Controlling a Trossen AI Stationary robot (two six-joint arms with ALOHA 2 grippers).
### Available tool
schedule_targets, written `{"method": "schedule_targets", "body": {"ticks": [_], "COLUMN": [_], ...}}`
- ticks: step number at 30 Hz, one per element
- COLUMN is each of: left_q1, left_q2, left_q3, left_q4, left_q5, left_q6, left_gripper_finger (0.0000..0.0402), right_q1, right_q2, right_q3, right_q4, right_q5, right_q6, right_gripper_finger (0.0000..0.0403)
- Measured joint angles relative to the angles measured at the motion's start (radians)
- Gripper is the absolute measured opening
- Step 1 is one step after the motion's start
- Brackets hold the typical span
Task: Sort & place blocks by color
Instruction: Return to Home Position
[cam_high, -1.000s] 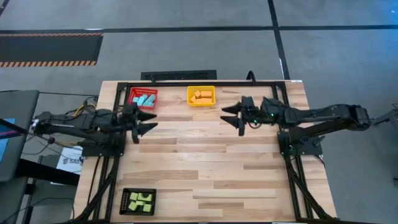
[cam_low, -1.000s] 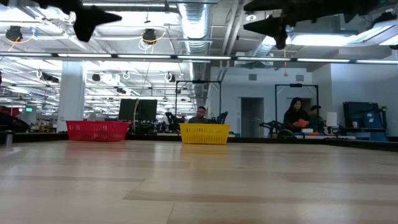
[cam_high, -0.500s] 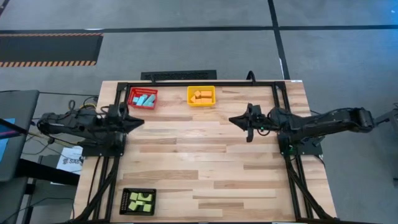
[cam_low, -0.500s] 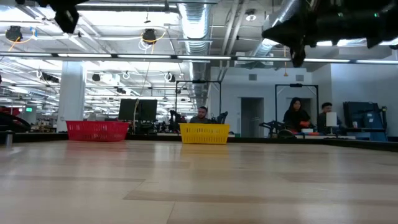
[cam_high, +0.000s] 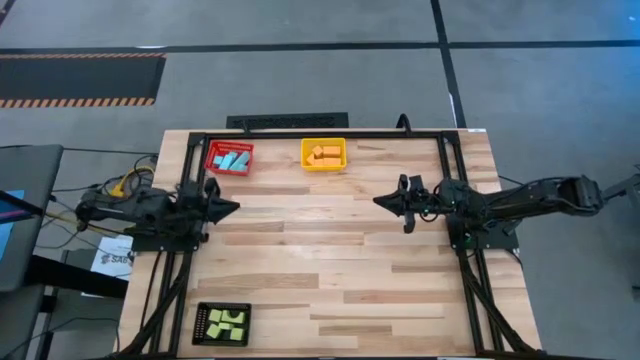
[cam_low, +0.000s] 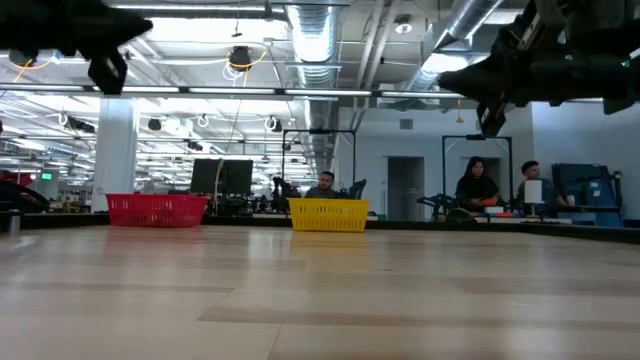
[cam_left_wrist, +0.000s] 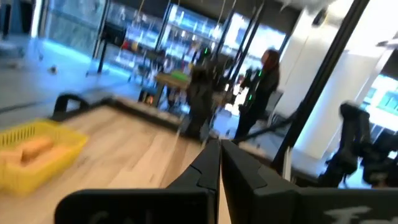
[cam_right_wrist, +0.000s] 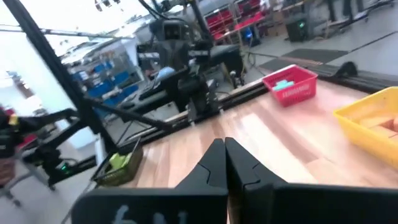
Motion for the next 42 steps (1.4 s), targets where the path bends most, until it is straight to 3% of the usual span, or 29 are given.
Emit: {"method": "schedule_targets", "body": {"ticks": [12,21,26,29,42], "left_q1": [0.000,0.000,0.000,0.000,0.000], "left_q2": [-0.019,-0.019,-0.019,-0.019,-0.019], "left_q3": [-0.120,-0.131,-0.131,-0.131,-0.131], "left_q4": [0.095,0.092,0.075,0.072,0.025], "left_q5": [0.010,0.012,0.012,0.016,-0.025], "left_q6": [-0.018,-0.023,-0.050,-0.051,-0.049], "left_gripper_finger": [0.0000,0.0000,0.0000,0.0000,0.0000], "right_q1": [-0.097,-0.151,-0.165,-0.160,-0.163], "right_q2": [-0.003,-0.061,-0.204,-0.318,-0.796], "right_q3": [-0.048,-0.086,-0.141,-0.140,-0.140], "right_q4": [0.009,0.032,0.006,-0.098,-0.700], "right_q5": [-0.177,-0.210,-0.165,-0.139,-0.080], "right_q6": [0.030,0.050,0.048,0.033,-0.022], "right_gripper_finger": [0.0002,0.0001,0.0001,0.0001,0.0000]}}
